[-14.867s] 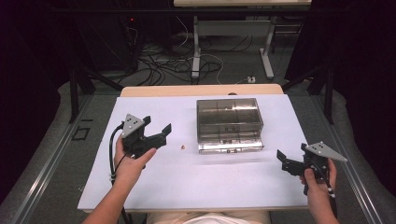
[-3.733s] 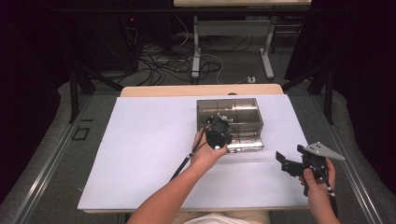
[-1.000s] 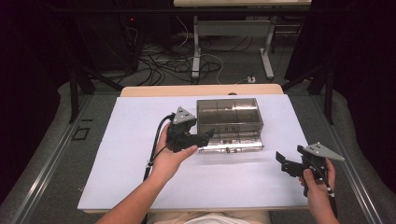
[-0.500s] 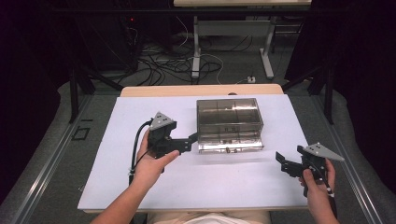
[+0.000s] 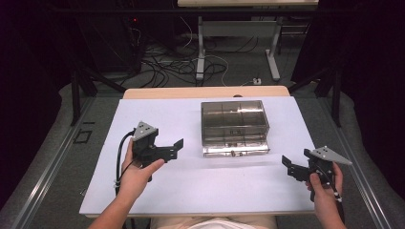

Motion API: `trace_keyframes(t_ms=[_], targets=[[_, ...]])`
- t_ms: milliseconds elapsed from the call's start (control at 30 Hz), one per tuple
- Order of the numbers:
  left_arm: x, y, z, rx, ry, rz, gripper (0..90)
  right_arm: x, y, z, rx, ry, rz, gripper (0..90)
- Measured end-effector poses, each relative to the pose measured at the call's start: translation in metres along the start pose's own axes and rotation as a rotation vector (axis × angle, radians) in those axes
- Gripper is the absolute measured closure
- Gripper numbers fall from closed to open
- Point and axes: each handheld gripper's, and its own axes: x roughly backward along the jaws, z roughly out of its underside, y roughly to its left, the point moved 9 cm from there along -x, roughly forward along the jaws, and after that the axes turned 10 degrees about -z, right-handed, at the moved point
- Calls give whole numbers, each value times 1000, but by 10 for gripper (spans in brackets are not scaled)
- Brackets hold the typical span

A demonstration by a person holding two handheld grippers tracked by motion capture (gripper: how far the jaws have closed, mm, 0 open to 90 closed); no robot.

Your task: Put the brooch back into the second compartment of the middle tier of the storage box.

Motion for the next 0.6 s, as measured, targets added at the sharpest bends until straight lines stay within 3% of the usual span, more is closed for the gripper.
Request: trace_keyframes(t_ms=[200, 333, 600], targets=[[7, 18, 12, 29, -1, -43, 2, 0, 0, 0, -2, -2, 3, 122], [11, 31, 19, 12, -9, -82, 3, 0, 0, 0, -3, -2, 4, 122], [16, 48, 37, 56, 1, -102, 2, 0, 0, 0, -1, -1, 5, 122]])
